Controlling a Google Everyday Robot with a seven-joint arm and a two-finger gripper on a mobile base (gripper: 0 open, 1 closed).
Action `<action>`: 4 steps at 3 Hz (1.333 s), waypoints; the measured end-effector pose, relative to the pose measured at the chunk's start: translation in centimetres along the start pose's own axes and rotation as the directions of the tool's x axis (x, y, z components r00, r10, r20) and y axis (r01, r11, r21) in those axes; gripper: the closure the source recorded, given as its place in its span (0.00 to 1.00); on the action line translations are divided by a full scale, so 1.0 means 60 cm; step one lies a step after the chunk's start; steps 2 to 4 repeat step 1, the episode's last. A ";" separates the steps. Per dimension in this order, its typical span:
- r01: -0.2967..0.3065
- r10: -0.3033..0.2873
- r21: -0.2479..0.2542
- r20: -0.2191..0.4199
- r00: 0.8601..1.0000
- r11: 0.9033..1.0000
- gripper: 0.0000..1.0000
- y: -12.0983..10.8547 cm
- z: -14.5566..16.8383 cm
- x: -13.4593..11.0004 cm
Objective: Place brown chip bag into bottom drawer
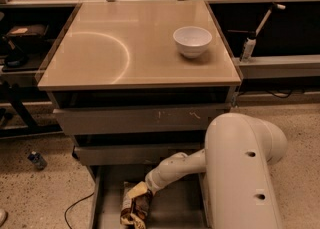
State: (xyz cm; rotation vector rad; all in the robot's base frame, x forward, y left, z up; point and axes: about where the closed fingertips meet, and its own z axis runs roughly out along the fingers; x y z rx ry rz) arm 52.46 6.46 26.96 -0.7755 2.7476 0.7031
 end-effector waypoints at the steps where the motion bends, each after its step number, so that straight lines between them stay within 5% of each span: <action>1: 0.000 0.000 0.000 0.000 1.000 1.000 0.00 0.000 0.000 0.000; 4: 0.000 0.000 0.000 0.000 1.000 1.000 0.00 0.000 0.000 0.000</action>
Offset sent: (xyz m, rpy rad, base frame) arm 0.0000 0.0000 0.0000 0.0000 0.0000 0.0000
